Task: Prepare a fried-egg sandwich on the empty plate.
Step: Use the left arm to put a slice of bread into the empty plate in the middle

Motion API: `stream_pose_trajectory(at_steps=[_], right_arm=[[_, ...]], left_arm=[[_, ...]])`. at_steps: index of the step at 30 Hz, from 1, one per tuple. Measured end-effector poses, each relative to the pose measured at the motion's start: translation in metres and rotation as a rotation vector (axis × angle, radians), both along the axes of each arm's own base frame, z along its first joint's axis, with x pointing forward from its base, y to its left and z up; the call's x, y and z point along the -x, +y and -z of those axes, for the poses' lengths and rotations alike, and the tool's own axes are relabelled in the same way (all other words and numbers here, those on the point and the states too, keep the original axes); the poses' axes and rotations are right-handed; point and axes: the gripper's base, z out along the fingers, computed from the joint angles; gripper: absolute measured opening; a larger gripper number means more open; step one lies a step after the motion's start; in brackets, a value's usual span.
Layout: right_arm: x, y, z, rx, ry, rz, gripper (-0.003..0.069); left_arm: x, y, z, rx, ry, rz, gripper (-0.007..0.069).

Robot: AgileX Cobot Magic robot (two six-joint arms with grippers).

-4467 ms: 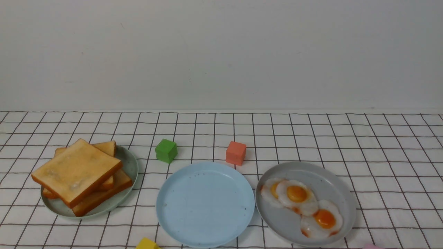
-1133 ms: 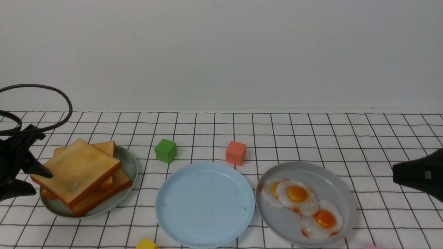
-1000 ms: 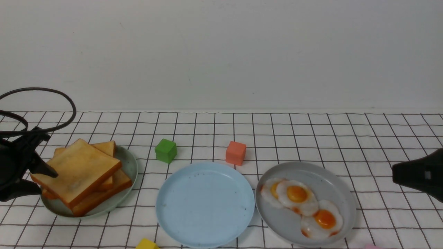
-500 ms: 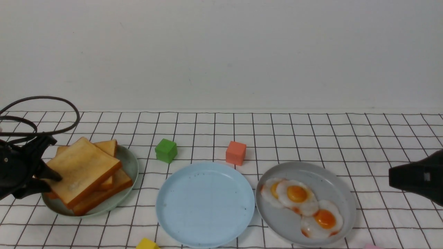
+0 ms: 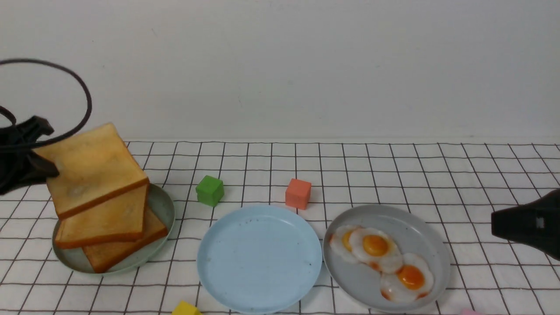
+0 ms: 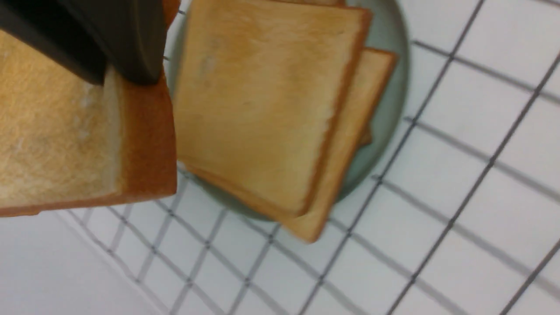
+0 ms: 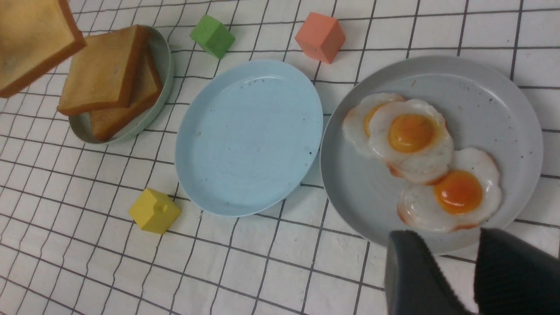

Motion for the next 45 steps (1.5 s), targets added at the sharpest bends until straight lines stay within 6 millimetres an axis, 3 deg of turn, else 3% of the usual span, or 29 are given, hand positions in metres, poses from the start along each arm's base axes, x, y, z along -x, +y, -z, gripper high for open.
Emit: stream_pose_trajectory(at_steps=[1,3,7,8,11,18,24,32,36,39,45], right_arm=[[0.000,0.000,0.000,0.000,0.000,0.000,0.0241],[0.000,0.000,0.000,0.000,0.000,0.000,0.0241],[0.000,0.000,0.000,-0.001,-0.003,0.002,0.0241],[0.000,0.000,0.000,-0.001,-0.003,0.002,0.0241],[0.000,0.000,0.000,-0.001,-0.003,0.002,0.0241],[0.000,0.000,0.000,-0.001,-0.003,0.002,0.0241],[0.000,0.000,0.000,0.000,-0.004,0.002,0.0241],[0.000,0.000,0.000,0.000,-0.003,0.001,0.0241],[-0.005,0.000,0.000,0.029,-0.004,-0.024,0.0241],[-0.021,0.002,-0.006,0.079,-0.021,-0.071,0.0241],[-0.051,0.007,-0.012,0.168,-0.015,-0.187,0.0250]], left_arm=[[0.001,-0.002,-0.002,-0.003,-0.008,0.012,0.0038],[0.003,-0.026,-0.012,-0.021,-0.062,0.183,0.0038],[-0.001,-0.076,-0.002,-0.001,-0.057,0.465,0.0038],[-0.001,-0.078,-0.002,-0.001,-0.059,0.476,0.0038],[-0.013,-0.114,0.029,0.019,0.017,0.595,0.0038],[-0.032,-0.152,0.092,0.069,0.148,0.652,0.0038],[-0.040,-0.155,0.126,0.057,0.215,0.635,0.0038],[-0.044,-0.155,0.129,0.045,0.210,0.620,0.0073],[-0.047,-0.156,0.124,0.068,0.209,0.602,0.0168],[-0.051,-0.159,0.117,0.110,0.216,0.601,0.0283],[-0.054,-0.162,0.098,0.061,0.226,0.727,0.0386]])
